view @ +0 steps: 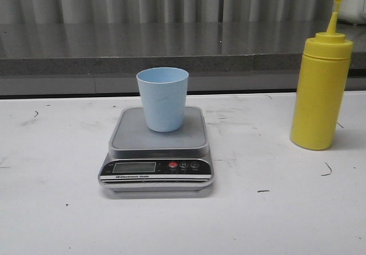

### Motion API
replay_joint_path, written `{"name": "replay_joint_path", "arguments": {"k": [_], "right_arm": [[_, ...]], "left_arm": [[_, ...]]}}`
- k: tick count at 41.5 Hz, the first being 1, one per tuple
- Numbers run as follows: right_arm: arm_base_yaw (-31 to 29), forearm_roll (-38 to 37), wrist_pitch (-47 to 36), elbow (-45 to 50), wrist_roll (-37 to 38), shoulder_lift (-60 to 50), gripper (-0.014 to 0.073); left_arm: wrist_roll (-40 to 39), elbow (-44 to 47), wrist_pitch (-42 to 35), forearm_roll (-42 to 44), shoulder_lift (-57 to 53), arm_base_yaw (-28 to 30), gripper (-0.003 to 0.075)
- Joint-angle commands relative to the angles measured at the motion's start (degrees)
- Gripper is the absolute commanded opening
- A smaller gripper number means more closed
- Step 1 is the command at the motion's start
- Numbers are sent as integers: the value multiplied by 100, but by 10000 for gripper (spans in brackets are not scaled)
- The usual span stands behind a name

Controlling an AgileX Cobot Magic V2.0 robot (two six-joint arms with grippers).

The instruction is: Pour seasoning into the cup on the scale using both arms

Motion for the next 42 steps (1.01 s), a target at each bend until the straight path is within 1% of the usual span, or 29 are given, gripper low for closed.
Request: {"name": "replay_joint_path", "arguments": {"k": [1, 11, 14, 19, 23, 26, 34, 37, 42], "right_arm": [[2, -62, -320, -183, -45, 21, -122], [-3, -69, -315, -151, -45, -92, -122], [-136, -47, -407, -10, -45, -284, -120], [-538, 320, -1169, 521, -375, -774, -116], [-936, 743, -1747, 1190, -971, -1215, -116], [-1274, 900, -2314, 1712, -1325, -1613, -116], [-1983, 936, -3927, 2945, -1343, -2522, -121], [-2072, 936, -4539, 3328, -1343, -2785, -121], [-2130, 936, -5291, 3841, -1341, -3074, -121]], "left_arm": [[-43, 95, -484, -44, -147, 3, -20], [-43, 95, -484, -44, -147, 3, -20], [-43, 95, -484, -44, -147, 3, -20], [-43, 95, -484, -44, -147, 3, -20], [-43, 95, -484, -44, -147, 3, -20], [-43, 95, -484, -44, -147, 3, -20], [-43, 95, -484, -44, -147, 3, -20], [-43, 95, -484, -44, -147, 3, -20], [-43, 95, -484, -44, -147, 3, -20]]}}
